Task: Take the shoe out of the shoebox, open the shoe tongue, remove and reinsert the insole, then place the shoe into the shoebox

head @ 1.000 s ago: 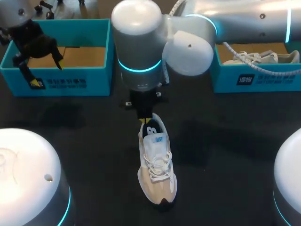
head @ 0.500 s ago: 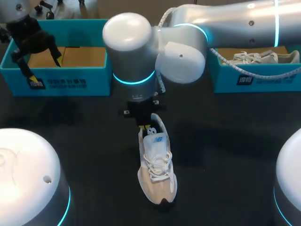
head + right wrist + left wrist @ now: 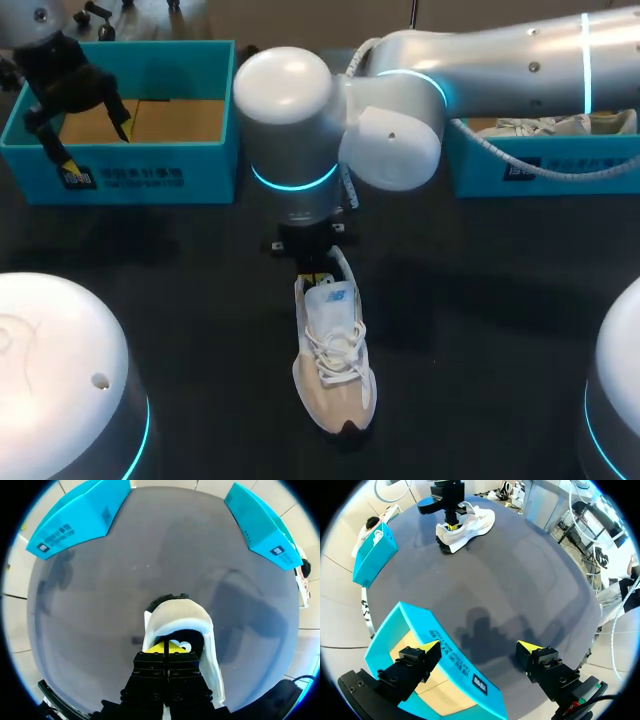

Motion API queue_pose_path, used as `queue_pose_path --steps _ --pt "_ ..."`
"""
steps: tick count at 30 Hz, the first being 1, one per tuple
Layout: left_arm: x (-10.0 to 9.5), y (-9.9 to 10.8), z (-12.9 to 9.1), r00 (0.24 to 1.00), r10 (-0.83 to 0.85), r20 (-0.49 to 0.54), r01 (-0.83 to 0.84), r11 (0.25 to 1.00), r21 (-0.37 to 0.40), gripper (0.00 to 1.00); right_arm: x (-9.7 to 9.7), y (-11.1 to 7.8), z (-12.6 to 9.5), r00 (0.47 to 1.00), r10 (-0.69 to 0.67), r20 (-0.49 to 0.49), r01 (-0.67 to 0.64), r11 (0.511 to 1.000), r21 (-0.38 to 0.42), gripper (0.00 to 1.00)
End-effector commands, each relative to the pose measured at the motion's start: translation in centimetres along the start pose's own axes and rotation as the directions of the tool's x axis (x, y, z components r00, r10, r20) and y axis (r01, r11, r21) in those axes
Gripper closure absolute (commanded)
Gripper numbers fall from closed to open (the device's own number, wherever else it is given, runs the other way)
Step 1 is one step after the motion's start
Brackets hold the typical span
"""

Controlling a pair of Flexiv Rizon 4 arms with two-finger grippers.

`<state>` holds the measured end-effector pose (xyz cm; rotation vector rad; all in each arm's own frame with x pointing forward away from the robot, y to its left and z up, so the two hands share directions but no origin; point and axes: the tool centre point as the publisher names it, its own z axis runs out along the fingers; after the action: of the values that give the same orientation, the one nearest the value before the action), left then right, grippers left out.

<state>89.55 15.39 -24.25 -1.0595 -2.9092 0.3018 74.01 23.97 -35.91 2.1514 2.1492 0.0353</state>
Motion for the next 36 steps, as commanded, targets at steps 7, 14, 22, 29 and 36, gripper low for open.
queue_pose_path --steps 7,14,22,29,36 --pt "0.0 0.0 0.0 1.000 0.001 -0.001 -0.001 1.000 -0.002 0.00 -0.8 0.0 -1.3 1.000 -0.005 0.029 0.007 0.999 -0.040 1.00" --pt "0.0 0.0 0.0 1.000 0.001 -0.001 -0.001 1.000 -0.002 0.00 -1.1 0.3 -1.4 0.997 0.001 0.081 0.002 0.999 -0.039 1.00" --pt "0.0 0.0 0.0 1.000 0.001 -0.001 -0.001 1.000 -0.002 0.00 -2.3 0.6 0.3 0.995 0.008 0.100 -0.006 1.000 -0.014 1.00" --pt "0.0 0.0 0.0 1.000 0.001 -0.001 -0.001 1.000 -0.002 0.00 -2.4 0.6 2.2 0.996 0.020 0.085 -0.022 0.999 0.025 1.00" --pt "0.0 0.0 0.0 1.000 0.001 -0.001 -0.001 1.000 -0.002 0.00 -2.3 -0.2 0.8 0.992 0.026 0.124 -0.026 1.000 0.005 1.00"
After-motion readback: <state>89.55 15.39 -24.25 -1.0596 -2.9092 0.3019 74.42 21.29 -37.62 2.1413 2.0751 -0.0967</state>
